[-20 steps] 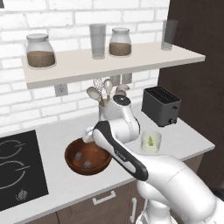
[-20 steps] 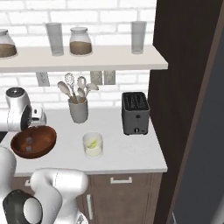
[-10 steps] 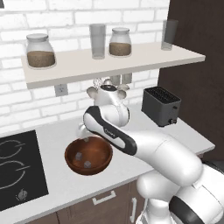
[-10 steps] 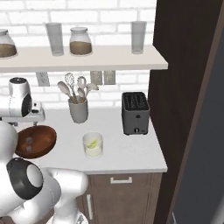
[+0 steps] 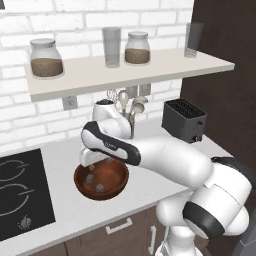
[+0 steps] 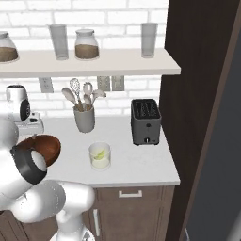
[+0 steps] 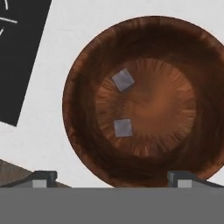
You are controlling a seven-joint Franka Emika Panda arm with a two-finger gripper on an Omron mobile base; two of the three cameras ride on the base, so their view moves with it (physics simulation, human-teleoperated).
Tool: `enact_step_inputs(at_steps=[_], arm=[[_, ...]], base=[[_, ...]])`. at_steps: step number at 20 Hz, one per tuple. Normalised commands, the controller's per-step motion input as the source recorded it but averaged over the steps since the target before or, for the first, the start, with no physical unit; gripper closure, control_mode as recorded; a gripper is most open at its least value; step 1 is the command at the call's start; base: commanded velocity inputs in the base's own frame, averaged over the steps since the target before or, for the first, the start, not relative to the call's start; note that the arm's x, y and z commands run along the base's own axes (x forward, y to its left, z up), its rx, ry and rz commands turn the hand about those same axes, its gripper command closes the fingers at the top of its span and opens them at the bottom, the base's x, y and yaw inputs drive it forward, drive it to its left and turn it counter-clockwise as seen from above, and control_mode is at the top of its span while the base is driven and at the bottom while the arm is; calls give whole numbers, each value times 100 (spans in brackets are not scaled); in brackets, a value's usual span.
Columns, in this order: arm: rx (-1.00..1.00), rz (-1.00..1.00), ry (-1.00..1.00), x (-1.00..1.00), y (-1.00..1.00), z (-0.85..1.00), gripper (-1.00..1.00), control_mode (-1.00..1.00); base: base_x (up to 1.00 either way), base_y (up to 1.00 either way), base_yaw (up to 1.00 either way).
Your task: Grab a lemon wedge from the fridge and one ice cube from the ice bowl, and put them in the glass of lemonade.
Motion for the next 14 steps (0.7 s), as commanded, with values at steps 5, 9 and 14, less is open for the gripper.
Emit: enact_step_inputs(at_steps=[5,9,14], arm=[[-9,10,8,0,0,-57,-100,-100],[-6,8,-2,0,-9,-25,-100,-100],[0,9,-2,0,-5,-22,-100,-100]], base=[[0,0,0],[0,0,0],[0,0,0]])
